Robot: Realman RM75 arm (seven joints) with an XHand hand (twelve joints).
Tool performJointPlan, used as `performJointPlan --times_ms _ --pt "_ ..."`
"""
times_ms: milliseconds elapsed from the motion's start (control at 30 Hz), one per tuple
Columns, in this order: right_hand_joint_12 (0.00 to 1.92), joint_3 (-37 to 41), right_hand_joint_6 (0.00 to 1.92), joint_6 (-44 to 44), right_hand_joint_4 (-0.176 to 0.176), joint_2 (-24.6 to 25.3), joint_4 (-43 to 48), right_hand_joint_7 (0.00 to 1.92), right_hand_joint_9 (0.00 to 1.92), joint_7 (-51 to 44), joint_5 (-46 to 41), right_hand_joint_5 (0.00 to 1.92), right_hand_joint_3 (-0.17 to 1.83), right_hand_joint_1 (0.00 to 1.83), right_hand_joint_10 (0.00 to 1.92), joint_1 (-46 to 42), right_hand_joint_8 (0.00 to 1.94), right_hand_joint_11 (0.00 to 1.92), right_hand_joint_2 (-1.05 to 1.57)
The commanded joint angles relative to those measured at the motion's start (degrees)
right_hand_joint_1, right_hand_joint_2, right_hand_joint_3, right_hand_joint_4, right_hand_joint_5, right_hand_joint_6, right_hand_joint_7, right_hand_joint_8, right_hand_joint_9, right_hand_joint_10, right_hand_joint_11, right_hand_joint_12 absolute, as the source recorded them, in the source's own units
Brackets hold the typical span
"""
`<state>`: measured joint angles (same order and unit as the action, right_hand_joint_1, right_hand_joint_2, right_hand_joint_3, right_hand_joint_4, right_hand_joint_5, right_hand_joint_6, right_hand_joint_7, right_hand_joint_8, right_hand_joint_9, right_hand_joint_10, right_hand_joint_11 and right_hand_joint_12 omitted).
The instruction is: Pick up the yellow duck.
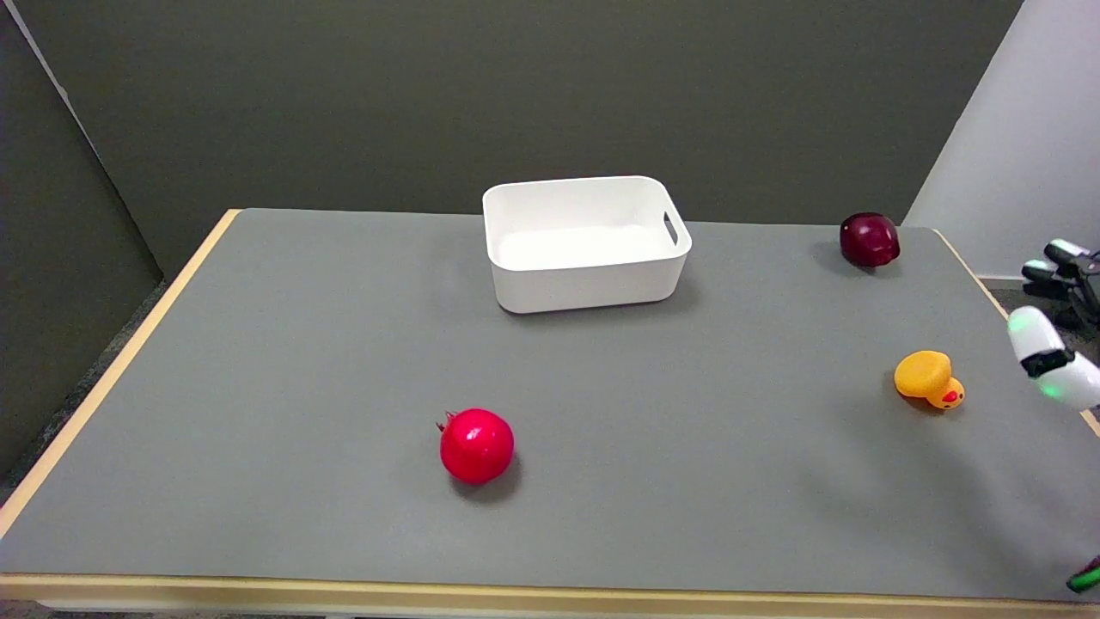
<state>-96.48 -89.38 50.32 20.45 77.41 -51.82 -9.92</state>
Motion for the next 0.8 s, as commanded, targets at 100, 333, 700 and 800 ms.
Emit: performJointPlan --times_ms 100,333,700,800 --pt "1.29 0.9 0.51 -1.6 -0.054 1.6 -1.6 0.42 0.35 -6.5 9.0 0.25 0.92 0.45 0.98 -10.6 0.58 0.11 0.64" --pt "1.29 1.0 0.52 1.1 -0.063 4.1 -4.8 0.41 0.34 -6.8 13.1 0.25 0.92 0.45 0.97 -12.6 0.59 0.11 0.63" --pt "1.30 1.4 0.48 3.0 -0.068 2.8 -6.8 0.41 0.30 -7.0 16.8 0.26 0.82 0.51 1.00 -9.5 0.55 0.08 0.65" --pt "1.30 1.4 0.48 3.6 -0.067 1.2 -9.4 0.41 0.29 -7.0 18.4 0.26 0.82 0.51 0.99 -6.1 0.54 0.08 0.65"
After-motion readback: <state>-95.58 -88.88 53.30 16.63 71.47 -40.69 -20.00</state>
